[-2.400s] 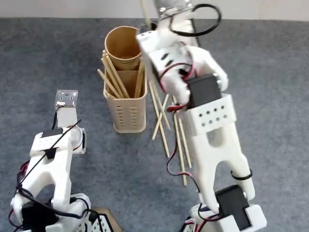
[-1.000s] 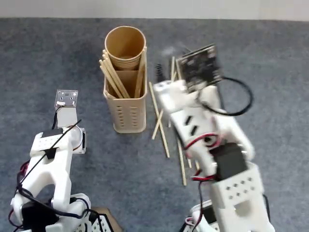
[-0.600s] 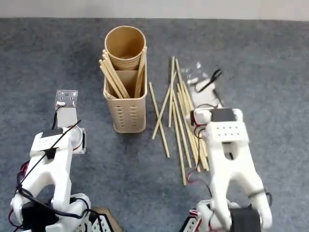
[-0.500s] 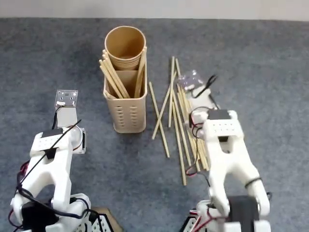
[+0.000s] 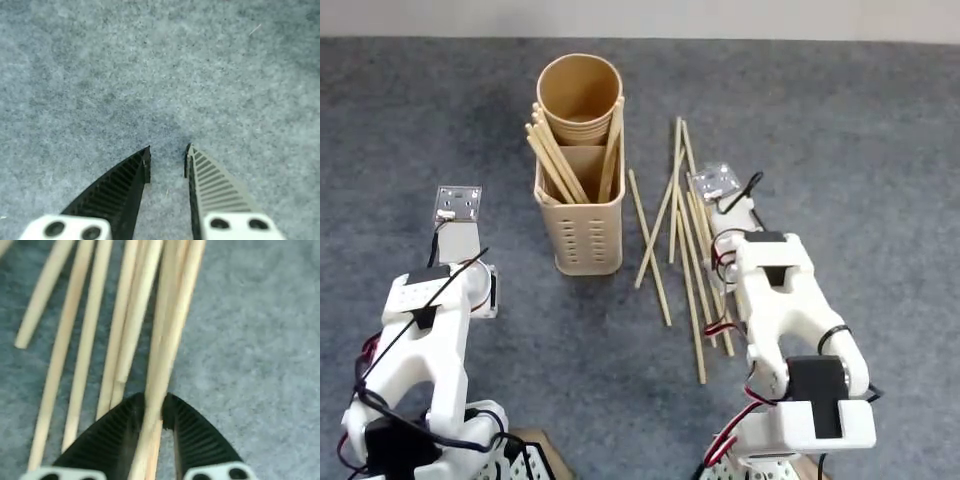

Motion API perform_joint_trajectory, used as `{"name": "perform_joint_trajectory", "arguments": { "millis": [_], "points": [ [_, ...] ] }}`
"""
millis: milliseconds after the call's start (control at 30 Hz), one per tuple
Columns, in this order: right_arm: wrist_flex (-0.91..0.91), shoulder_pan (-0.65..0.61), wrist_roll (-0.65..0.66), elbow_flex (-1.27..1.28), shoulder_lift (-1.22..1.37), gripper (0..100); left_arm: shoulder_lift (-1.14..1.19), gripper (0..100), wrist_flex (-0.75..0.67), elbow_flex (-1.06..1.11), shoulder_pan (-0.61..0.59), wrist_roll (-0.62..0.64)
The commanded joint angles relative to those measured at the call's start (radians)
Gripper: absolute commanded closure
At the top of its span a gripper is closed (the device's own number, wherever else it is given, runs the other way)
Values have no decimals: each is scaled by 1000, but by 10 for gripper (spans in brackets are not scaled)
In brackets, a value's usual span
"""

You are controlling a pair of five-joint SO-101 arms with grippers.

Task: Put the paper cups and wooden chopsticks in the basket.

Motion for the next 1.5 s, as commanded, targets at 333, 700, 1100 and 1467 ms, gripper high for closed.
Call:
{"name": "perform_joint_trajectory", "arguments": {
  "millis": [333, 700, 1100, 1467],
  "points": [
    [-2, 38, -158, -128, -263, 992, 2, 846, -15, -2, 25, -12],
    [71, -150, -244, -668, -409, 993, 2, 846, -17, -2, 25, -12],
    [-199, -375, -468, -754, -363, 993, 2, 846, -18, -2, 25, -12],
    [-773, -522, -470, -76, -619, 993, 2, 846, -18, -2, 25, -12]
  ]
}}
